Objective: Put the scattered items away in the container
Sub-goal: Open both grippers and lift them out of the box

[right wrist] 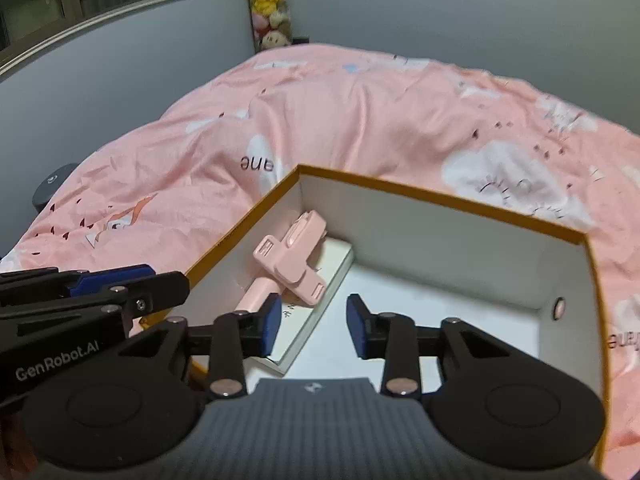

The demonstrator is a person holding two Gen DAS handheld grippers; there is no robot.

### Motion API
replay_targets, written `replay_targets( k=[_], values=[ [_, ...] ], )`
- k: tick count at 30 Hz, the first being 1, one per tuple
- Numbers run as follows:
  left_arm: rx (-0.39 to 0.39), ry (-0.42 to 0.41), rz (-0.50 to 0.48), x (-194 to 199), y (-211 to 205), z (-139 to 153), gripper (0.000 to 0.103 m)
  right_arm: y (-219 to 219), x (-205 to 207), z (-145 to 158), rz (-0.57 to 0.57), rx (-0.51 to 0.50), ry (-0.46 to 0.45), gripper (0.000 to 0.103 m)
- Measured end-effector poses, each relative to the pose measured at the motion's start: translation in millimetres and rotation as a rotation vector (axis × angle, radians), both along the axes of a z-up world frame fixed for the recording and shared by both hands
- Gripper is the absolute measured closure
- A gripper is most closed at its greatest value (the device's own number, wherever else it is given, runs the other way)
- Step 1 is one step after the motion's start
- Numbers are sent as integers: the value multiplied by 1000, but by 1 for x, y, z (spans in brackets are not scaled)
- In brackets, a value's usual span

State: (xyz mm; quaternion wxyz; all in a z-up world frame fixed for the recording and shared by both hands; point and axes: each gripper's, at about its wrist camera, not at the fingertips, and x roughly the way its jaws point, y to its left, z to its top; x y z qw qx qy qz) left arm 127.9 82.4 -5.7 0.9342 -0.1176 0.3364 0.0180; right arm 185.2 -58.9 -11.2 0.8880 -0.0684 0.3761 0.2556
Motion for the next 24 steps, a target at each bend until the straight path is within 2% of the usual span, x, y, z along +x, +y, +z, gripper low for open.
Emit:
replay_targets(
  k=[1,5,8,11,20,24],
  values=[
    [-4,-5,-1,-3,-2,2,72,-3,-6,2,-4,-1,-21,62],
    [-10,-32,-22,-18,-7,9,51,-13,-28,11,-26,-17,-100,61],
    [10,-39,-37,-30,-13,14,50,-22,-44,15,-42,-23,-139,54],
    [25,-31,-48,-40,-18,16,49,-33,-57,18,-72,-17,-157,53],
    [57,-21,-86,-75,-33,19,32,-59,-95,25,-102,0,-151,39],
    [56,6,-90,-86,-38,15,27,-67,-114,23,-116,9,-155,31]
  ],
)
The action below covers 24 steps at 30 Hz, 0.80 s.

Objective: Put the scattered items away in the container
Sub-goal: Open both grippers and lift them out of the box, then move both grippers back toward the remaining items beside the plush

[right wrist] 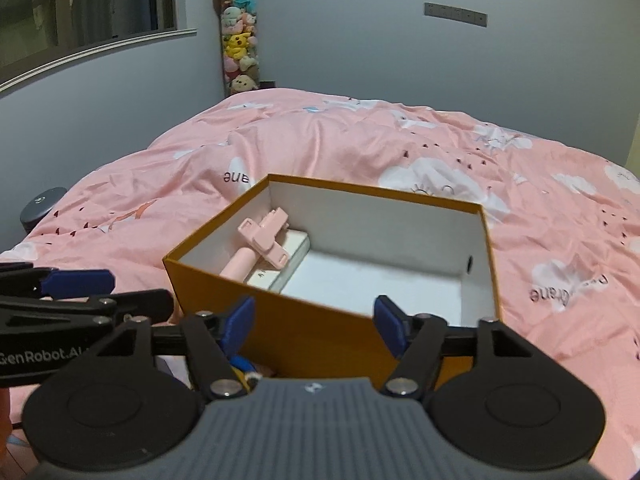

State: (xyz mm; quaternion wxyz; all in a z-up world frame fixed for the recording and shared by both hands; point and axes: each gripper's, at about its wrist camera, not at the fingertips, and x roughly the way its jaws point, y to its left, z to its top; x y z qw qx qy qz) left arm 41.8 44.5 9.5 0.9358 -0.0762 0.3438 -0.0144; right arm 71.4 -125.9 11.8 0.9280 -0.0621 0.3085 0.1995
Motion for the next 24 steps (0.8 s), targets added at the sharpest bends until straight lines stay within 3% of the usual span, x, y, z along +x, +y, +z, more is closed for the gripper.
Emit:
replay_targets(
  k=[15,24],
  values=[
    [-7,148,15,-25,2,-19,27,-19,-37,-20,-22,-3,44,29],
    [-142,203,32,-33,26,-31,34,-24,-39,-29,-50,-27,122,29]
  ],
)
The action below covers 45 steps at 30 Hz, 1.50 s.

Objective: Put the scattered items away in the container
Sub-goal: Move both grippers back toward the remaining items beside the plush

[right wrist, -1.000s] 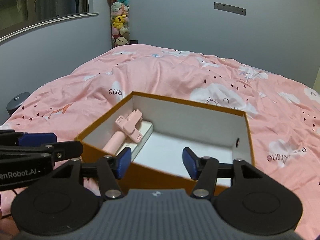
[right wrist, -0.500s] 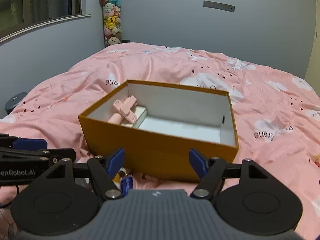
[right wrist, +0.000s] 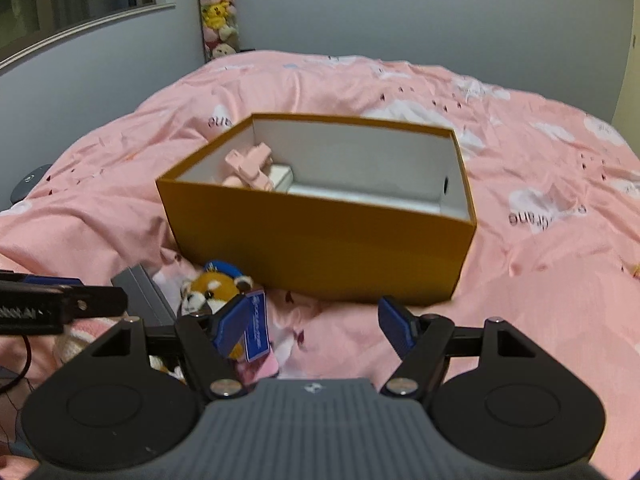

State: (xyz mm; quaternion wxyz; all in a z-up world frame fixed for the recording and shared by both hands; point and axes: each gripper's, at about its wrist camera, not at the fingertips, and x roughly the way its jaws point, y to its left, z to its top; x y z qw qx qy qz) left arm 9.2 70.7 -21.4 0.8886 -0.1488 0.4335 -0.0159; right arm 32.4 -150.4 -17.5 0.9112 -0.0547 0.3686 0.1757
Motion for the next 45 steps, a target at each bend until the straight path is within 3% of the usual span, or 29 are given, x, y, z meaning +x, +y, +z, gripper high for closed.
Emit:
replay_targets(
  k=[8,16,25,29,37,45],
  values=[
    [-23,30,9,-5,7,-8,37,-5,2,-14,13,15,89,35],
    [58,13,-36,-14,-2,-5,37,1,4,-27,64,7,162,37],
    [34,-2,-33,-8,2,-7,37,3,7,-31,68,5,186,37],
    [37,-17,-18,-4,6,-6,42,3,10,-34,64,-2,201,37],
    [44,-1,-15,7,10,-11,42,4,23,-48,58,-29,265,48],
    [35,24,-19,20,10,-20,42,4,42,-69,83,95,400,50]
  ],
)
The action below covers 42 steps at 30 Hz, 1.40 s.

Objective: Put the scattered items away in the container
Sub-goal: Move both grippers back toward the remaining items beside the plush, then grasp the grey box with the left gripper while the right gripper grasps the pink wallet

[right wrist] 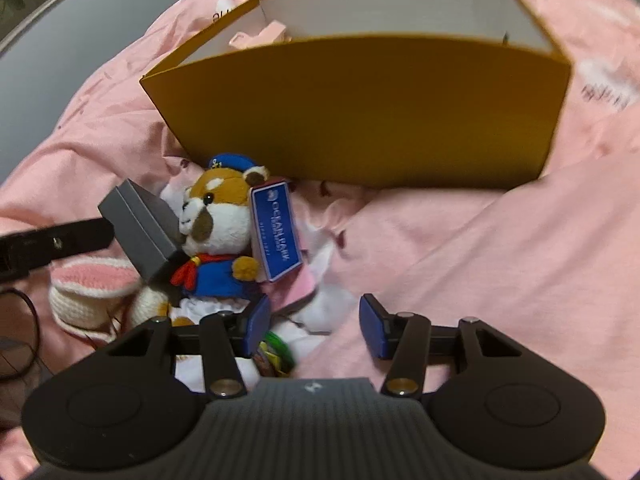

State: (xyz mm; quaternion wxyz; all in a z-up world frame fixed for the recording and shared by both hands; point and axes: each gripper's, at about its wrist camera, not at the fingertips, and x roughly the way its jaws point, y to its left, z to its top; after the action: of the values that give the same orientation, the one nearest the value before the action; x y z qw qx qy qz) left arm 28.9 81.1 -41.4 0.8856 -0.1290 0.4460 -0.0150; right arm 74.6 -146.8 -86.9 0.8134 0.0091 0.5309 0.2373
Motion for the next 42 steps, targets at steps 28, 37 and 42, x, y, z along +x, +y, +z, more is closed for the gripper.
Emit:
replay_targets(
  k=[28,37,42],
  values=[
    [-6,27,42,18,4,-12,42,-5,36,-63,-186,369,329,72],
    [-4,1,46,12,5,-4,42,-18,17,2,-157,387,149,87],
    [-4,0,29,11,3,-1,42,-39,26,27,-154,253,46,87]
  ],
)
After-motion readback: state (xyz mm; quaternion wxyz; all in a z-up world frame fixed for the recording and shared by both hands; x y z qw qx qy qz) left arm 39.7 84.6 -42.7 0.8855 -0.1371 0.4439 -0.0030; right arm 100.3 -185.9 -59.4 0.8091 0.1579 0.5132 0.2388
